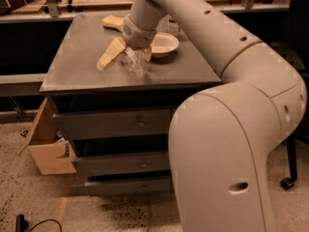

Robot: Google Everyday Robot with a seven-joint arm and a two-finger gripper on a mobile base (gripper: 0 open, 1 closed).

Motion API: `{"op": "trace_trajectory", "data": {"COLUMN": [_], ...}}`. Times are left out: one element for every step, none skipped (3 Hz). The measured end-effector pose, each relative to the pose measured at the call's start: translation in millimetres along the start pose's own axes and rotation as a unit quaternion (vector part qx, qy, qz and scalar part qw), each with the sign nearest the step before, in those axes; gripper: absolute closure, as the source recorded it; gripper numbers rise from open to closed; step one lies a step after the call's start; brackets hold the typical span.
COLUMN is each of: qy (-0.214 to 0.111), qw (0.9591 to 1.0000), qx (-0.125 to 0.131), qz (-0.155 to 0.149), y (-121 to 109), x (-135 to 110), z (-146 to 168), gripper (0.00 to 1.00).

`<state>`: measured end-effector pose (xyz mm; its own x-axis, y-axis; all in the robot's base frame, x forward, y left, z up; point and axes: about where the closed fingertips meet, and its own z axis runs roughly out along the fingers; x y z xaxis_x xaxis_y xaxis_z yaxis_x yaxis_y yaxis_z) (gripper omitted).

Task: Place water bottle upright

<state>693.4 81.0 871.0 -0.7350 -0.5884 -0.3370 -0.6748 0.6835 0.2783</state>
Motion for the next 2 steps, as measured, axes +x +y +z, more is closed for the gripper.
{"op": "trace_trajectory", "data": {"qy": [0.008, 0.007], "qw": [0.9999, 0.9988], "qx": [0.009, 0.037], "qz": [-0.007, -0.031], "y": [-9, -21], "x": [-20, -43], "z": [17, 22], "gripper": [0.0, 0.0]}}
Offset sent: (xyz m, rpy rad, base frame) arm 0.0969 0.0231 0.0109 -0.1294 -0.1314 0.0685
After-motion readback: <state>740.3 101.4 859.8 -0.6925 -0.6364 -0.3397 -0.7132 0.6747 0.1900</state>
